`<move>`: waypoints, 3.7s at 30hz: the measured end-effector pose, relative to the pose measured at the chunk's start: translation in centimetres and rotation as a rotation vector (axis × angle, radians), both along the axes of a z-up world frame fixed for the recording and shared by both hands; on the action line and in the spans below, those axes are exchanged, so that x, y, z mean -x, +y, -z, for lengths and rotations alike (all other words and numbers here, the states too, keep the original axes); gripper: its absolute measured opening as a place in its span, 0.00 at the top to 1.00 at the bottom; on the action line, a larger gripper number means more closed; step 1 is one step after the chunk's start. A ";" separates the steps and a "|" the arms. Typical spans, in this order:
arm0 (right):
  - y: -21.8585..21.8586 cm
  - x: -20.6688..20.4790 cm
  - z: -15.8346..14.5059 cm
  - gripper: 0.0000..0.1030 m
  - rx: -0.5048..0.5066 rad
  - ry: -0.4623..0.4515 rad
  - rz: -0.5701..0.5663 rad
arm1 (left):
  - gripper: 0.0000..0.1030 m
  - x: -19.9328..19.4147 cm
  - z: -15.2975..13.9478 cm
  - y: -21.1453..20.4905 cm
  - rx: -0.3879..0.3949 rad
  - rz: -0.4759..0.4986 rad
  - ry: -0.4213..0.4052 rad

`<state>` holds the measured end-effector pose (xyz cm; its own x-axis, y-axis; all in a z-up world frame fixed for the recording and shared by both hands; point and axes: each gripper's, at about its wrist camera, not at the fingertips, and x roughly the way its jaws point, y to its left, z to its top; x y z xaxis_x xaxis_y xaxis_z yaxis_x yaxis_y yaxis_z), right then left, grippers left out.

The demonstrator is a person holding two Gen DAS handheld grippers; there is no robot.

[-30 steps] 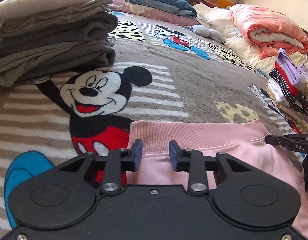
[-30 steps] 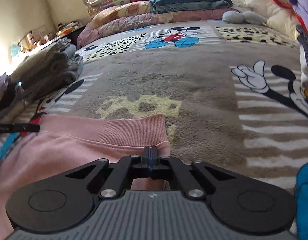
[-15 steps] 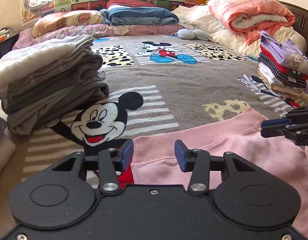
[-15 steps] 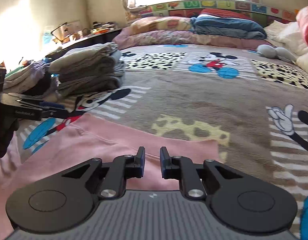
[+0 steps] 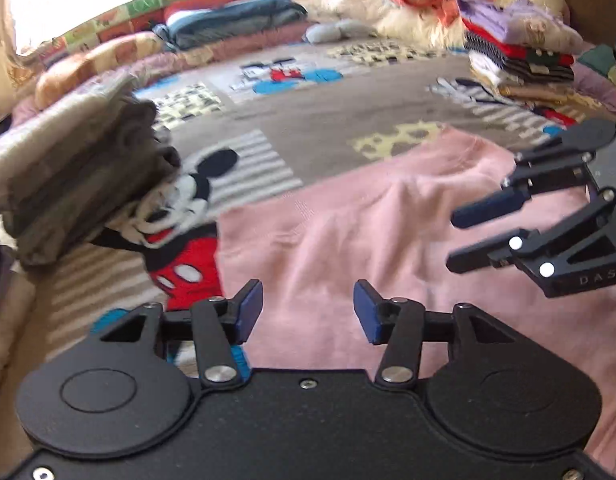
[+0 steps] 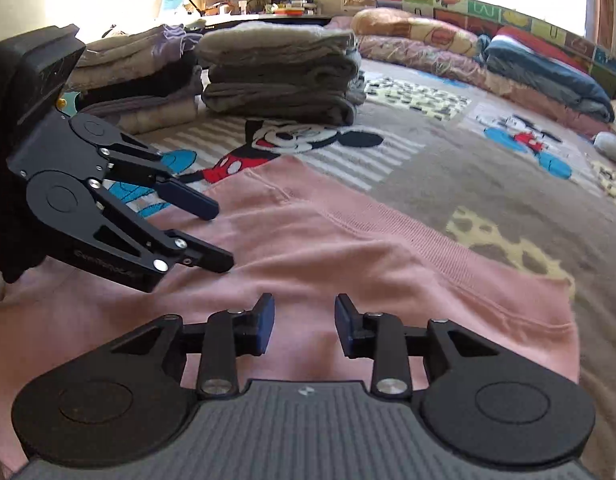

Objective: Fold clothes

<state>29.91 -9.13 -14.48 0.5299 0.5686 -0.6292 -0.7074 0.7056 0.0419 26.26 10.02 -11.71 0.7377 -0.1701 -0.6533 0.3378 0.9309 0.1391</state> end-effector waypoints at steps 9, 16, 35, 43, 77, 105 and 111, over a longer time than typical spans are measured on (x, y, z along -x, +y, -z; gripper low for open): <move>2.0 10.1 -0.7 0.69 -0.048 -0.019 -0.153 | 0.56 11.7 -2.9 2.6 -0.098 -0.257 -0.143; 2.6 17.0 -1.8 0.70 -0.090 -0.073 -0.157 | 0.68 16.3 -1.9 1.5 0.036 -0.267 -0.149; 4.3 21.9 0.6 0.74 -0.029 -0.157 -0.092 | 0.61 19.4 3.1 10.3 0.469 -0.607 -0.125; 8.0 22.0 0.4 0.74 -0.046 -0.270 -0.179 | 0.61 16.5 6.2 20.1 0.927 -0.857 -0.076; 11.8 21.6 3.1 0.63 0.025 -0.181 -0.224 | 0.54 13.6 3.7 19.3 0.991 -0.511 -0.076; 11.9 21.7 3.3 0.49 -0.025 -0.120 -0.165 | 0.57 7.6 8.1 25.3 1.267 -0.643 -0.086; 12.2 22.1 3.5 0.49 -0.009 -0.132 -0.154 | 0.43 10.6 6.5 27.0 1.339 -0.684 -0.239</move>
<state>7.82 3.06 -17.99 0.5135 0.6547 -0.5547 -0.8069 0.5884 -0.0525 15.65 37.01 -18.26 0.9807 -0.1147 -0.1581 -0.1045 0.3758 -0.9208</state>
